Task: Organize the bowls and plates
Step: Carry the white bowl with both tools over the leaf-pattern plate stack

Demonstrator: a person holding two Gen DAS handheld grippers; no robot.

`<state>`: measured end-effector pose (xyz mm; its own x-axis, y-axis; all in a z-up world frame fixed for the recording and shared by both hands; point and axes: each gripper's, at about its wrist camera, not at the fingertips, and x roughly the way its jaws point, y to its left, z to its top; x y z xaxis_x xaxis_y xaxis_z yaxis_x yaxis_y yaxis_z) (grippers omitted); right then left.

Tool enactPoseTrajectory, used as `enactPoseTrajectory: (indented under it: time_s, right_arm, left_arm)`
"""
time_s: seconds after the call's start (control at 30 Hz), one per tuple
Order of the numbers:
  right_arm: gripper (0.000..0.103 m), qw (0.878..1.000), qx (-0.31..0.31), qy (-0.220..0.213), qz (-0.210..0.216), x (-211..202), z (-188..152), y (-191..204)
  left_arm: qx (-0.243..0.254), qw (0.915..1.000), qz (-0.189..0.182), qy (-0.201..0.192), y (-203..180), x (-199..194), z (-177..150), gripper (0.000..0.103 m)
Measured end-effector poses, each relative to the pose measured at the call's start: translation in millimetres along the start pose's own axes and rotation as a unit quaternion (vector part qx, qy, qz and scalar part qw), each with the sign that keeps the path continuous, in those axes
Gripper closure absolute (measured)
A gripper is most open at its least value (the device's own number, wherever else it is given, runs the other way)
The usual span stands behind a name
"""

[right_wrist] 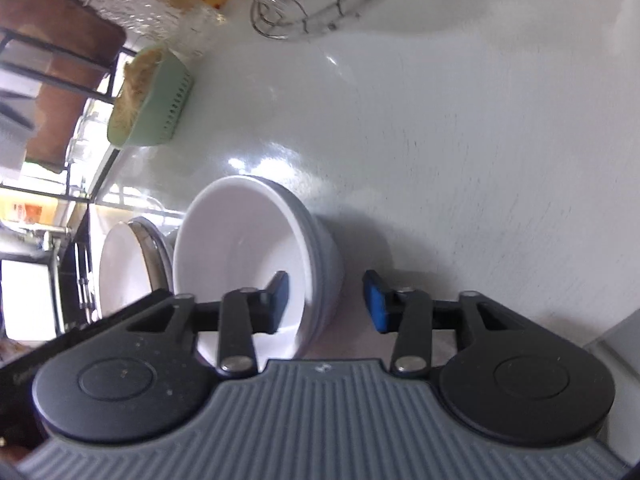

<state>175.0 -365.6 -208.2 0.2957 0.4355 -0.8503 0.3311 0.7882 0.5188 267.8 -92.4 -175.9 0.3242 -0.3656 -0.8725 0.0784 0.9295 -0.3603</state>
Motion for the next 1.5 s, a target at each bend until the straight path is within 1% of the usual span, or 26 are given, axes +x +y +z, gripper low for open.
enactPoseTrajectory:
  time_s: [0.03,0.1,0.13,0.17,0.23,0.37,0.47,0.57,0.63,0.73,0.83,0.97,1.03,1.1,1.13,1.2,1.23,1.27,1.37,1.5]
  right_arm:
    - [0.072,1.0,0.01,0.002,0.003,3,-2,-1]
    - [0.074,0.999,0.029,0.008,0.023,7,-4,-4]
    - [0.077,0.999,0.034,0.01,0.027,8,-4,-6]
    - [0.078,0.999,0.037,0.01,0.029,9,-4,-7]
    - [0.079,0.999,0.039,0.007,0.03,9,-4,-7]
    - [0.08,0.999,0.048,-0.002,0.023,5,-4,-10]
    - [0.082,0.999,0.052,-0.011,0.011,-1,-5,-14]
    - [0.082,0.998,0.057,-0.019,0.001,-8,-7,-21]
    - [0.082,0.998,0.061,-0.023,-0.004,-13,-9,-27]
    - [0.082,0.998,0.062,-0.029,-0.014,-19,-13,-33]
    - [0.082,0.997,0.07,-0.033,-0.015,-22,-16,-38]
    - [0.083,0.996,0.075,-0.043,-0.014,-23,-19,-41]
    - [0.083,0.996,0.073,-0.051,-0.017,-23,-20,-38]
    - [0.083,0.996,0.07,-0.057,-0.023,-23,-22,-36]
    - [0.083,0.995,0.07,-0.058,-0.024,-22,-23,-35]
    - [0.083,0.995,0.064,-0.063,-0.031,-22,-24,-32]
    - [0.083,0.996,0.058,-0.066,-0.036,-22,-24,-31]
    - [0.083,0.995,0.055,-0.067,-0.038,-23,-24,-30]
    - [0.083,0.995,0.057,-0.069,-0.035,-24,-26,-30]
    - [0.083,0.994,0.041,-0.09,-0.048,-32,-29,-16]
  left_arm:
    - [-0.001,1.0,-0.001,0.002,1,0,-1,0.069]
    - [-0.012,0.9999,-0.012,0.004,3,0,-2,0.069]
    - [-0.019,0.9996,-0.019,0.009,5,1,-1,0.064]
    - [-0.024,0.9993,-0.025,0.015,6,3,-1,0.056]
    - [-0.021,0.9993,-0.024,0.02,5,5,-2,0.054]
    - [-0.003,0.9993,-0.023,0.03,-1,9,-2,0.054]
    - [0.012,0.999,-0.025,0.036,-7,13,-1,0.054]
    - [0.032,0.9983,-0.024,0.042,-14,17,-2,0.054]
    - [0.055,0.9972,-0.024,0.043,-21,20,-2,0.054]
    - [0.077,0.9953,-0.028,0.051,-29,27,-4,0.054]
    - [0.088,0.9934,-0.039,0.062,-35,37,-6,0.054]
    - [0.107,0.9902,-0.041,0.08,-40,53,-11,0.054]
    - [0.108,0.9893,-0.049,0.085,-39,60,-12,0.054]
    - [0.104,0.9891,-0.051,0.09,-38,66,-13,0.055]
    - [0.104,0.9888,-0.054,0.093,-37,68,-13,0.059]
    - [0.113,0.9882,-0.048,0.091,-38,73,-13,0.068]
    - [0.119,0.9878,-0.046,0.089,-38,74,-13,0.075]
    - [0.117,0.988,-0.048,0.089,-36,74,-13,0.077]
    - [0.119,0.9883,-0.048,0.083,-33,72,-13,0.081]
    - [0.126,0.9878,-0.051,0.076,-33,63,-13,0.082]
